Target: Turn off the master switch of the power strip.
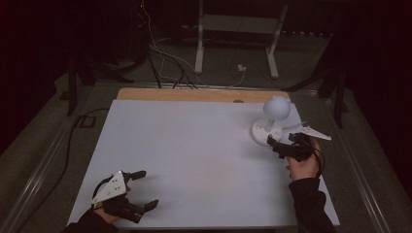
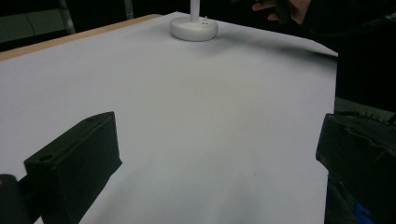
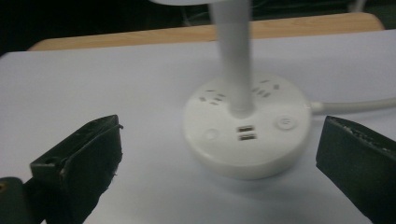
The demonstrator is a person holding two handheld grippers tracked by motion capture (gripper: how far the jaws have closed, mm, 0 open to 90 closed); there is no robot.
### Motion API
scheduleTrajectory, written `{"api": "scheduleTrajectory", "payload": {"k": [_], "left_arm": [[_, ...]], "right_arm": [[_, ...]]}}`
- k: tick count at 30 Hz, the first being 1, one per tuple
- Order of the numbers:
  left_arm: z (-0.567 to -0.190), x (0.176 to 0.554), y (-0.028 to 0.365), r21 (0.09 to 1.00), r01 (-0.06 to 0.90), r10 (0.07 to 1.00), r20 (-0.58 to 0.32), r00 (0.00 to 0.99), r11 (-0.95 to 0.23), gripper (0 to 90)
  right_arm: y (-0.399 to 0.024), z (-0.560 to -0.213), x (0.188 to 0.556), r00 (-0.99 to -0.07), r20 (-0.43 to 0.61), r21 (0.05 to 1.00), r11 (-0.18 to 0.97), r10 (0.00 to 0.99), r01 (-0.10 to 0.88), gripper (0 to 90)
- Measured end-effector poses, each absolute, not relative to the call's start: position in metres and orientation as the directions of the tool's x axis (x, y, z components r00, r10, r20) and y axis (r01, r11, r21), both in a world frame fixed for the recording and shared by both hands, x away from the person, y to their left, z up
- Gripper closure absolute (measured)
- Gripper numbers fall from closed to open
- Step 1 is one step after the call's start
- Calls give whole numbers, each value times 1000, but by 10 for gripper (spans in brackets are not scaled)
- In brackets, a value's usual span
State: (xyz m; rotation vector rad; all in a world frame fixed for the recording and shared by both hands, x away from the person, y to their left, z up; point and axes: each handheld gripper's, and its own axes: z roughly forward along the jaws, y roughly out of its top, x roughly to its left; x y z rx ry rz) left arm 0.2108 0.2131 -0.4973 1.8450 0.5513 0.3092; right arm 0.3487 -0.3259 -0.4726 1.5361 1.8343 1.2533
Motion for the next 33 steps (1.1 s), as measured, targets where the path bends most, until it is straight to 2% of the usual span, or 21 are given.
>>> {"api": "scheduleTrajectory", "payload": {"k": [19, 33], "left_arm": [[-497, 210, 213, 939, 218, 510, -56, 858, -265, 2], [-497, 210, 212, 939, 216, 506, -53, 861, -269, 2]], "right_arm": [[-299, -475, 310, -414, 188, 865, 49, 890, 499, 2], [-283, -491, 279, -526, 142, 856, 163, 839, 491, 2]]}}
